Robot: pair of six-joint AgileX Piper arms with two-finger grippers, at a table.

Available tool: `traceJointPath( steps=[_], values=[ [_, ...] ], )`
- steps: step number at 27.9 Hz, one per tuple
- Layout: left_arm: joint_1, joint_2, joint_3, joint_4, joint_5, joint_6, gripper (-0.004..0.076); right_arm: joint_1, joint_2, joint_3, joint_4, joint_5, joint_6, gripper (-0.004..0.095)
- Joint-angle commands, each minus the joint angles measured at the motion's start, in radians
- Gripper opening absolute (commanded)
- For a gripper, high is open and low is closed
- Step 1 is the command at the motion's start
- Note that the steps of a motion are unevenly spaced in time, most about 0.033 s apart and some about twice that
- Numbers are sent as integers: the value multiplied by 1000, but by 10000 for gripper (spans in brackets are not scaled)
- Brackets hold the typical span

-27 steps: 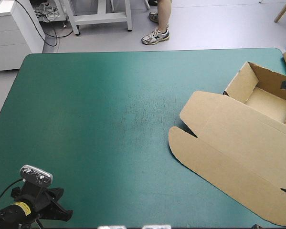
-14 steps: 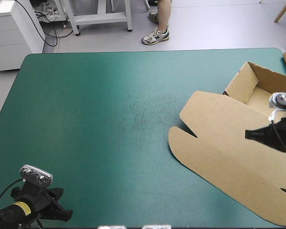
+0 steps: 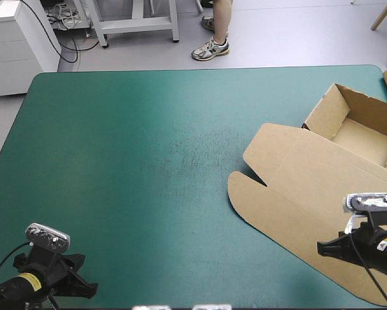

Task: Fold the box

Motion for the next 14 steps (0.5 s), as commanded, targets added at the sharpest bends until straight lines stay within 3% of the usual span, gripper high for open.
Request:
traceJointPath(
  steps=[1,14],
  values=[
    [39,9,-23,-12,-48,3,-8,3,-63,34,52,-69,-59,-16],
    [115,9,-23,-16,-48,3,-8,3,-233,151,92,-110,-60,-16]
  ],
)
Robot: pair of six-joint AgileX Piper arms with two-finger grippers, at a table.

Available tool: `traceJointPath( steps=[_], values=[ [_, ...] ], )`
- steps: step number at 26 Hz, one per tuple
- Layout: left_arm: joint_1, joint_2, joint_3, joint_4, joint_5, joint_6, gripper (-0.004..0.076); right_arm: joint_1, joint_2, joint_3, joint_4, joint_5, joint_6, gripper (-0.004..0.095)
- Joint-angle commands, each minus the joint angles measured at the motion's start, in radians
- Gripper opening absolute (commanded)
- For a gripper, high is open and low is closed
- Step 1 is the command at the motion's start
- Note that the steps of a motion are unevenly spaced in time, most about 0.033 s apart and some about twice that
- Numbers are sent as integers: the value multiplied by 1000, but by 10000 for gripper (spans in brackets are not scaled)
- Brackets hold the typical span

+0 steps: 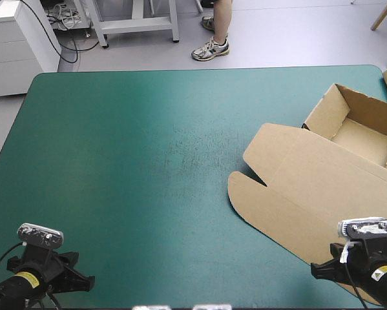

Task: Fold the box

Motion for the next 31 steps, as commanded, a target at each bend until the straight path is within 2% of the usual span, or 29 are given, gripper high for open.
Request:
traceJointPath(
  steps=[1,13,31],
  values=[
    [2,9,-23,-15,-48,2,-8,3,-40,6,19,-53,-12,-16],
    [2,9,-23,-43,-48,2,-8,3,-195,52,17,-66,-14,-16],
    [2,9,-23,-43,-48,2,-8,3,-197,52,17,-66,-14,-16]
  ],
)
